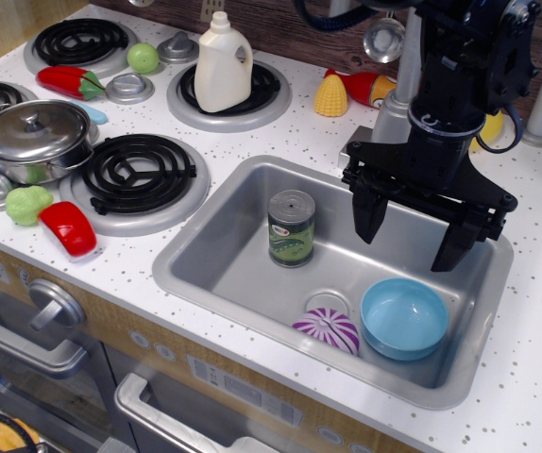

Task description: Put detergent in sink

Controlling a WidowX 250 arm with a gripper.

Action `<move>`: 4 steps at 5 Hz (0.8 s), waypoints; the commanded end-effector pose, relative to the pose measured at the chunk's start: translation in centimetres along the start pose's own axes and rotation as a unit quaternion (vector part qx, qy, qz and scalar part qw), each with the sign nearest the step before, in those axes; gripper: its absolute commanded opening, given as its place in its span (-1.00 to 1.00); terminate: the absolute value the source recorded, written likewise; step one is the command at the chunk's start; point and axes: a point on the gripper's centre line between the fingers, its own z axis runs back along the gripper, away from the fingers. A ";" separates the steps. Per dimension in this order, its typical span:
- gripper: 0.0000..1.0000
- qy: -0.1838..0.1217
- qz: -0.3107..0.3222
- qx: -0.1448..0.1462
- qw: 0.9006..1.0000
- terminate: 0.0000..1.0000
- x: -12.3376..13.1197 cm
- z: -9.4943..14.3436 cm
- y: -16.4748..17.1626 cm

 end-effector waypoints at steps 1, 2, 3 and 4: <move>1.00 0.000 0.000 0.000 1.000 -1.00 0.0 0.0 0.0; 1.00 -0.013 -0.017 0.011 1.000 -1.00 0.1 0.3 3.4; 1.00 -0.029 -0.043 0.044 0.998 -1.00 1.1 1.1 7.0; 1.00 -0.045 -0.076 0.076 0.993 -1.00 2.8 2.2 10.2</move>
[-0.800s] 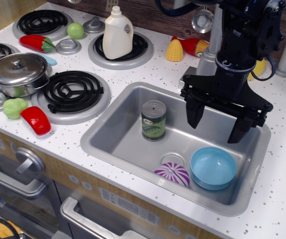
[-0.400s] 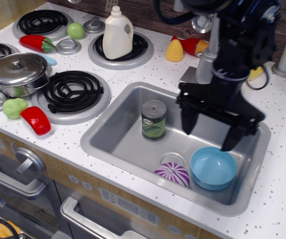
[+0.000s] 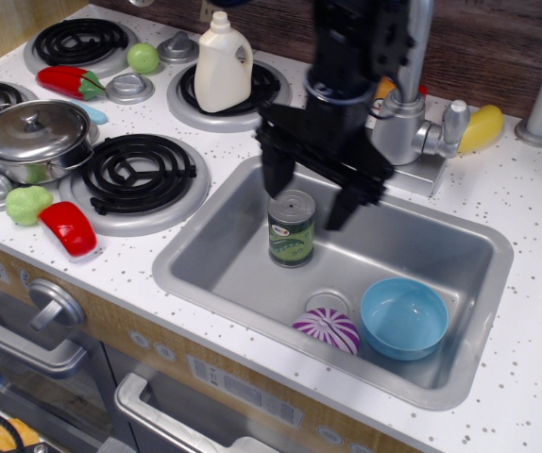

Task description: Put detergent in sink

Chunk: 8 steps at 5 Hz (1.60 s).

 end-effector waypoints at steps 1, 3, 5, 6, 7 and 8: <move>1.00 -0.062 -0.088 0.058 0.992 -1.00 4.0 3.0 7.1; 1.00 -0.102 -0.123 0.082 0.984 -1.00 7.9 2.2 14.8; 1.00 -0.118 -0.144 0.120 0.975 -1.00 10.2 2.9 18.1; 1.00 -0.138 -0.150 0.119 0.972 -1.00 10.9 2.6 18.2; 1.00 -0.150 -0.148 0.106 0.972 -1.00 11.6 1.7 17.7; 1.00 -0.165 -0.149 0.106 0.969 -1.00 11.9 1.0 17.7</move>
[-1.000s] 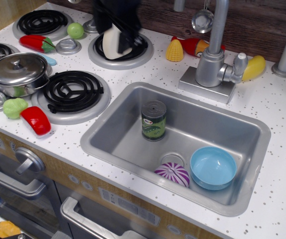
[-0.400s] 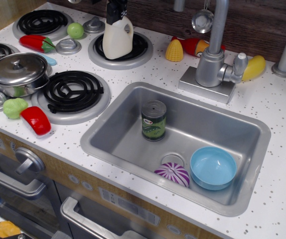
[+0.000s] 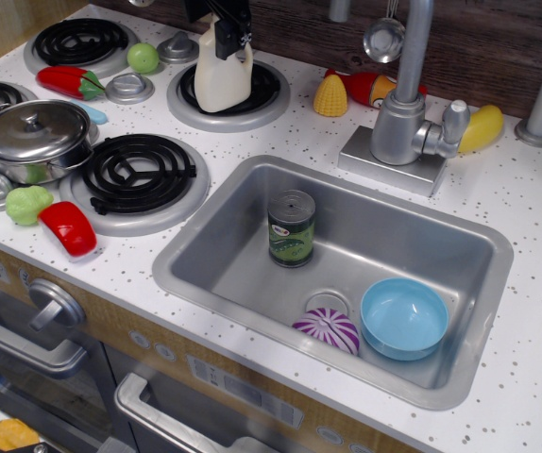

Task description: Put detergent in sink

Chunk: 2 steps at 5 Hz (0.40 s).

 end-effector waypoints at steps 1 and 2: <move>1.00 -0.038 -0.006 0.009 0.999 -1.00 0.9 -0.2 1.8; 1.00 -0.044 0.010 -0.017 0.999 -1.00 1.1 -1.7 1.1</move>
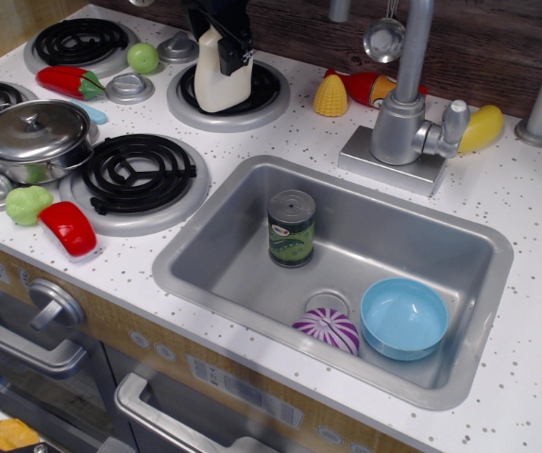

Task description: Put detergent in sink

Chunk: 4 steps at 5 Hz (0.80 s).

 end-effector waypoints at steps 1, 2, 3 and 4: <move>-1.00 -0.023 0.016 0.009 1.000 -1.00 0.9 1.2 0.2; -1.00 0.017 0.048 -0.014 0.999 -1.00 0.6 3.8 -1.2; -1.00 0.056 0.092 0.001 0.994 -1.00 0.1 7.3 -3.6; -1.00 0.085 0.146 0.025 0.985 -1.00 -1.5 10.5 -6.3</move>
